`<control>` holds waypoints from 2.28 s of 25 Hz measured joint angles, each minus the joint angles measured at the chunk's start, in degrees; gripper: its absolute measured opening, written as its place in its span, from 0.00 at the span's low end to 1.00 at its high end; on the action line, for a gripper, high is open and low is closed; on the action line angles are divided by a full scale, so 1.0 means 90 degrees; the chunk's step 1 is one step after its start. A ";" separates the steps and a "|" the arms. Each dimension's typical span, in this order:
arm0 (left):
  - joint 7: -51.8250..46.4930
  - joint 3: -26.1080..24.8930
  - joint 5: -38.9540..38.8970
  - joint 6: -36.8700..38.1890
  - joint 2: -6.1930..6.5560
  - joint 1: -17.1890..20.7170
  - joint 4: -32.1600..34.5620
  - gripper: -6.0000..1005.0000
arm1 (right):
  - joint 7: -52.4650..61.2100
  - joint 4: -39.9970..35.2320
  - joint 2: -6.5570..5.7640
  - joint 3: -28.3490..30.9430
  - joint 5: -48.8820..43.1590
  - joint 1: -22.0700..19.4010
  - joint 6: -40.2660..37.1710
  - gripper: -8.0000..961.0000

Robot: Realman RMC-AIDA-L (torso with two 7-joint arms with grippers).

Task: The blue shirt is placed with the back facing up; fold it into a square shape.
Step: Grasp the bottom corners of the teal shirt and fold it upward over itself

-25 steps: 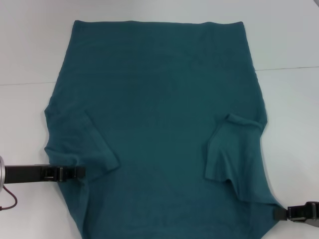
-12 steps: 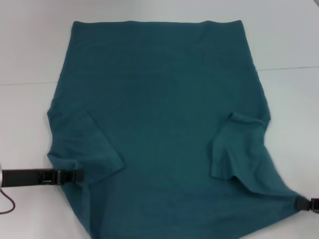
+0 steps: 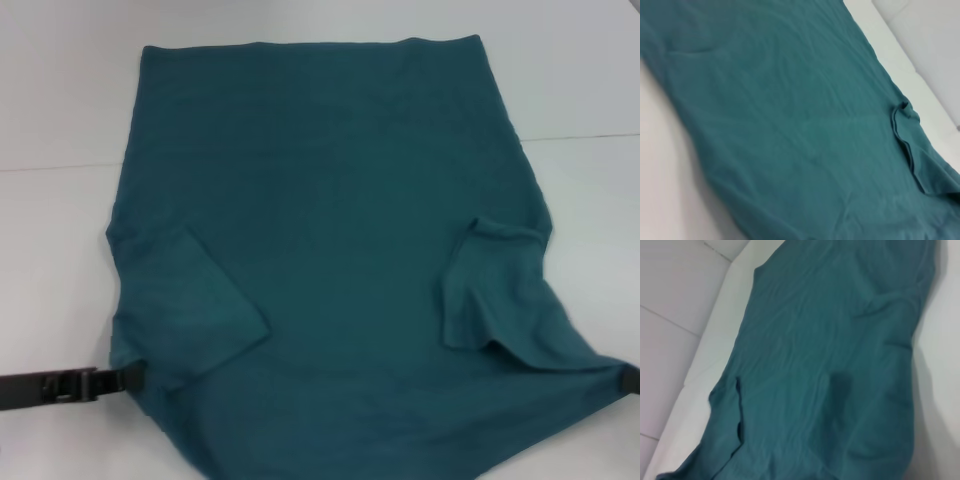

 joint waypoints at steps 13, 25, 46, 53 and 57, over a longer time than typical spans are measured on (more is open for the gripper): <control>0.0285 -0.0218 -0.0135 0.0599 -0.0065 0.0612 0.0098 0.02 | -0.0156 -0.0048 -0.0143 -0.0010 -0.0035 -0.0246 0.0122 0.05; 0.0485 -0.0261 -0.0088 0.0934 -0.0130 0.0825 0.0047 0.02 | -0.0339 -0.0060 -0.0277 0.0027 -0.0039 -0.0643 -0.0178 0.04; 0.0465 -0.0623 -0.0195 0.1087 -0.0021 0.0649 0.0044 0.02 | -0.0367 -0.0127 -0.0263 0.0542 0.0126 -0.0734 -0.0138 0.05; 0.0513 -0.0680 -0.0786 0.0569 0.0238 -0.0046 -0.0188 0.02 | -0.0445 -0.0104 -0.0148 0.0607 0.0733 -0.0186 0.0360 0.05; 0.0754 -0.0668 -0.1305 -0.0126 0.0274 -0.0382 -0.0410 0.02 | -0.0572 -0.0106 0.0040 0.0593 0.0994 0.0249 0.0830 0.05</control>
